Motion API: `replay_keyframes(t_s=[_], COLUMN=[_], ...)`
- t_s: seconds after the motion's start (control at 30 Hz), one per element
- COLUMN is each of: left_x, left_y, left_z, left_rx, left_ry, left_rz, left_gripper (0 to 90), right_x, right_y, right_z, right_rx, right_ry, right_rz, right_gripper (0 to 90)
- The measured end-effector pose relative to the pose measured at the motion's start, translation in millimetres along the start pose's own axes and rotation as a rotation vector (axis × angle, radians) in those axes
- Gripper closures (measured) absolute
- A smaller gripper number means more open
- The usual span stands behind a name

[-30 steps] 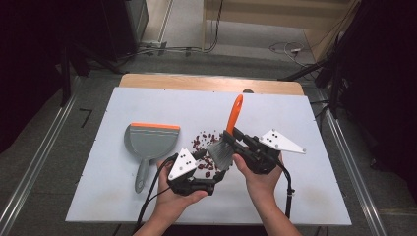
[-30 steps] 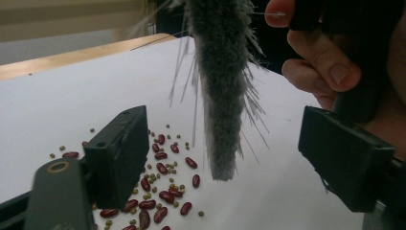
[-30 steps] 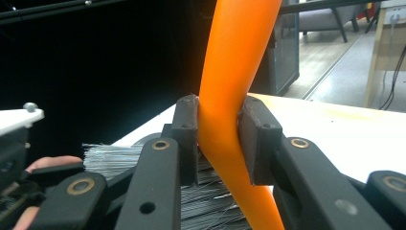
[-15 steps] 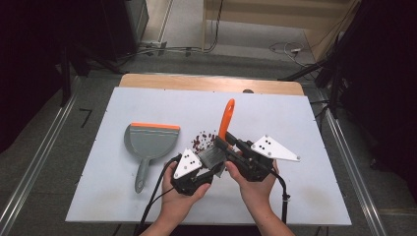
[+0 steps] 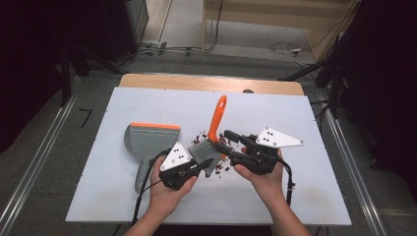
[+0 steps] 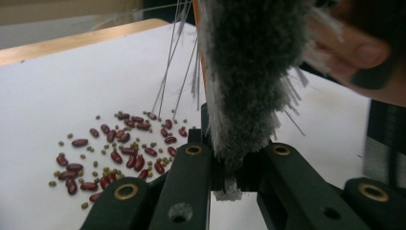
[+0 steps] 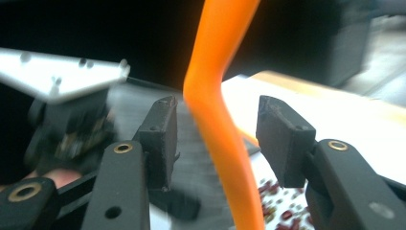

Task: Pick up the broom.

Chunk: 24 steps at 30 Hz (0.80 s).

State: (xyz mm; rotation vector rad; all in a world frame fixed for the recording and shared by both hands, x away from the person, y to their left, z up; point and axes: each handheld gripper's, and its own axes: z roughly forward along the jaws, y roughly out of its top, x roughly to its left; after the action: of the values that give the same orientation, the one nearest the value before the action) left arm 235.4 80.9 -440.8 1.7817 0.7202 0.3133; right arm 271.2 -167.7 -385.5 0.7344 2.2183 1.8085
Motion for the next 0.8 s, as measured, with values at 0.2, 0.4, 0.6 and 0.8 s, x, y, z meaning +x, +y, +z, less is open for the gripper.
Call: replay_keyframes(t_s=[0.2,0.4,0.6,0.8], left_x=[11.6,7.7,8.2,10.3], left_y=[3.5,4.7,2.2,-1.8], left_z=[-12.3,-12.8,-12.0,-9.6], left_rx=[-0.010,-0.001,-0.004,-0.011], left_ry=[-0.143,-0.260,-0.330,-0.297], left_rz=[0.030,0.076,0.066,0.040], left_gripper=[85.7,85.7,85.9,80.9], right_x=[-15.0,-14.2,-18.1,-15.3], right_y=[-8.6,-15.7,-17.2,-13.6], right_z=[5.4,12.5,12.7,11.0], right_rx=[0.040,0.048,0.059,0.111], right_ry=[0.174,0.324,0.394,0.343], right_rz=[0.037,0.031,0.071,0.057], right_gripper=[47.8,52.7,65.2,68.1])
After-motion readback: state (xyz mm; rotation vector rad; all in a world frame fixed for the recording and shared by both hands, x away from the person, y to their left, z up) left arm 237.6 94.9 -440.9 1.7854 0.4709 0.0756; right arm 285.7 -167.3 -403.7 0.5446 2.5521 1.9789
